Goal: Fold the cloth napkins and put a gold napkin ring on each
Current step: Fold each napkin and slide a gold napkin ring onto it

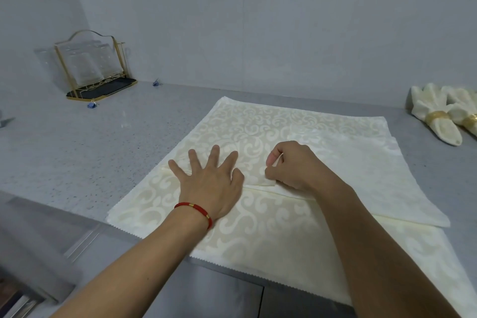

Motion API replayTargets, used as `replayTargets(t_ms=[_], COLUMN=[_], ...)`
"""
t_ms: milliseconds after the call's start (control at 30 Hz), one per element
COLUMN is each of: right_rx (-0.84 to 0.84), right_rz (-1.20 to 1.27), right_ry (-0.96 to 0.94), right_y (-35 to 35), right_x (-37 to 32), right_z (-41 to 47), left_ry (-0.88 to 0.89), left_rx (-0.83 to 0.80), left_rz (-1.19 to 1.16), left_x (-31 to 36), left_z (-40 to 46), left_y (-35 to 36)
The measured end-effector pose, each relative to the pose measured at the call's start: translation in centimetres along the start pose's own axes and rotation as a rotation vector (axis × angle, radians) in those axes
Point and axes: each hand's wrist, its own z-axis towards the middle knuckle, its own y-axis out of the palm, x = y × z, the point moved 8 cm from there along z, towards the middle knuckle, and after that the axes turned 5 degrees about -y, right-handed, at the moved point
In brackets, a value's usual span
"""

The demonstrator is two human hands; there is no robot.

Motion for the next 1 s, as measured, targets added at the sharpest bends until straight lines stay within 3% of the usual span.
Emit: replayTargets(t_ms=[133,233,333,400,533,667,767,867,1000], right_rx=[-0.014,0.184,0.329,0.210,-0.098,-0.119,-0.117,-0.050,0.326], right_rz=[-0.071,-0.197,-0.352,-0.413,-0.494,-0.522,-0.503,-0.396,-0.249], right_ry=[0.012,-0.020,-0.231,-0.318,-0.164,-0.152,-0.159,-0.164,-0.125], right_y=[-0.3,-2.0,-1.7,0.4,3.7,4.1,4.1,3.7,-0.8], right_x=[0.2,-0.6,-2.5,-2.7,0.1,0.6,0.7,0.6,0.4], right_z=[-0.3,-0.1,0.3,1.2,2.9,3.1,3.1,3.0,2.3], left_ry=[0.006,0.012,0.012,0.013,-0.005,0.038,0.267,0.390,0.413], left_rx=[-0.007,-0.010,-0.018,-0.036,-0.106,-0.134,0.060,0.169,0.185], left_rz=[0.003,0.006,0.002,-0.002,0.064,0.250,0.070,-0.239,-0.161], left_x=[0.1,0.2,0.1,0.2,0.2,1.8,6.2,7.9,7.7], left_z=[0.1,0.1,0.1,0.0,-0.1,1.8,3.4,3.4,3.9], left_y=[0.1,0.1,0.3,0.3,0.6,-1.2,-3.0,-2.4,-1.1])
